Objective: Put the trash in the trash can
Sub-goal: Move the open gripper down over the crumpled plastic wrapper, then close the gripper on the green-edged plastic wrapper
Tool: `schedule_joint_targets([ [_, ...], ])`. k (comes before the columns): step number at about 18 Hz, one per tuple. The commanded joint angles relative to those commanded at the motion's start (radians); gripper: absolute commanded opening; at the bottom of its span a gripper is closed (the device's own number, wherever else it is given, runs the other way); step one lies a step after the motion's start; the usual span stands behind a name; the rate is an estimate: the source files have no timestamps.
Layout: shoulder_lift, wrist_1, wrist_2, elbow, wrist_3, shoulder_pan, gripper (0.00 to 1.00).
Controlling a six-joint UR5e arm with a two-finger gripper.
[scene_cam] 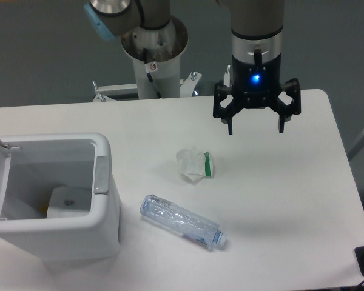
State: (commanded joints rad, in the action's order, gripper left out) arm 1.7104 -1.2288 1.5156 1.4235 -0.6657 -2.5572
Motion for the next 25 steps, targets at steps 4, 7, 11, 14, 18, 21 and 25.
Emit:
schedule_joint_targets([
  [4, -0.003, 0.020, 0.023, 0.014, 0.006, 0.005, 1.00],
  [7, 0.000, 0.042, 0.029, 0.021, 0.014, 0.011, 1.00],
  [11, -0.020, 0.055, 0.020, 0.080, 0.012, 0.037, 1.00],
  [14, -0.031, 0.069, 0.031, 0.149, 0.008, 0.084, 1.00],
  [18, -0.035, 0.166, 0.043, 0.293, -0.122, 0.175, 1.00],
  [21, -0.034, 0.250, 0.044, 0.415, -0.398, 0.204, 1.00],
  [25, -0.020, 0.253, 0.046, 0.486, -0.595, 0.206, 1.00],
])
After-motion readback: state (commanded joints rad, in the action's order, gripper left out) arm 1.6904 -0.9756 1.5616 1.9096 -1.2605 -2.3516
